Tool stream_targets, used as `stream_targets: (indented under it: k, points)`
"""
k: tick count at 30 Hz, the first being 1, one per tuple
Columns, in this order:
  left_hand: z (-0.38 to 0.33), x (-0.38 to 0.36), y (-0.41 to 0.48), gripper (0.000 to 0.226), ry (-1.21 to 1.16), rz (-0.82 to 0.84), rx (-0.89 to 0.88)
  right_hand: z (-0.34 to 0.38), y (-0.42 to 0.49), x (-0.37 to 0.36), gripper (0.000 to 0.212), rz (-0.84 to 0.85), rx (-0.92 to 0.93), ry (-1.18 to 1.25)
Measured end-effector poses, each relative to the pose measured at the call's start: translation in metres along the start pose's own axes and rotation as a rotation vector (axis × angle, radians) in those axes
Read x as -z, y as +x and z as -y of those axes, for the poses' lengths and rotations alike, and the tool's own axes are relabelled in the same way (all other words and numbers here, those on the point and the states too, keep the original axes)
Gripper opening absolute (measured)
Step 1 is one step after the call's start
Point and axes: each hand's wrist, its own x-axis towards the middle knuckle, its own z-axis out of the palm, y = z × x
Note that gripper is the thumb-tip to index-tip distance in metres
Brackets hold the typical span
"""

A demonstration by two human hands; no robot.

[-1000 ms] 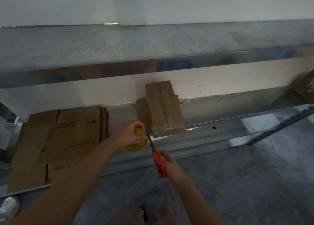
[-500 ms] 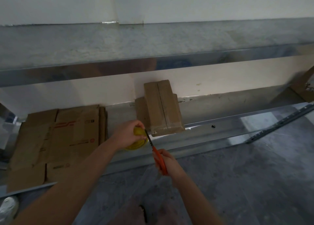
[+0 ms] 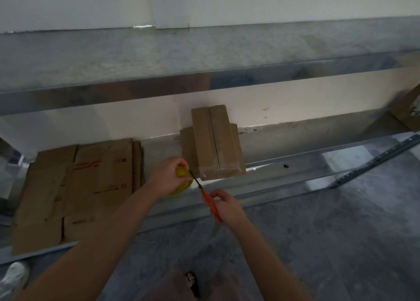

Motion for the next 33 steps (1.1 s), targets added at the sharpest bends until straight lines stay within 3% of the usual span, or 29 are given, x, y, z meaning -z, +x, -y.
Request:
stream_targets:
  k: [7, 13, 18, 23, 33]
  points:
    - [0.002, -0.004, 0.002, 0.031, -0.005, -0.034, 0.022, -0.006, 0.011, 0.003, 0.033, -0.020, -0.004, -0.136]
    - [0.009, -0.006, 0.004, 0.028, -0.061, -0.045, 0.058, -0.013, 0.006, -0.008, 0.027, 0.202, -0.064, -0.021]
    - [0.021, 0.010, 0.007, 0.026, -0.101, -0.047, 0.088, -0.022, 0.002, 0.000, 0.029, 0.221, -0.035, -0.053]
    - [0.016, 0.007, 0.002, 0.027, -0.116, -0.019, 0.067, -0.012, 0.003, 0.005, 0.028, 0.075, 0.091, -0.213]
    - [0.019, 0.005, -0.007, 0.026, -0.154, -0.001, 0.058, 0.005, 0.026, 0.033, 0.047, -0.228, 0.325, -0.763]
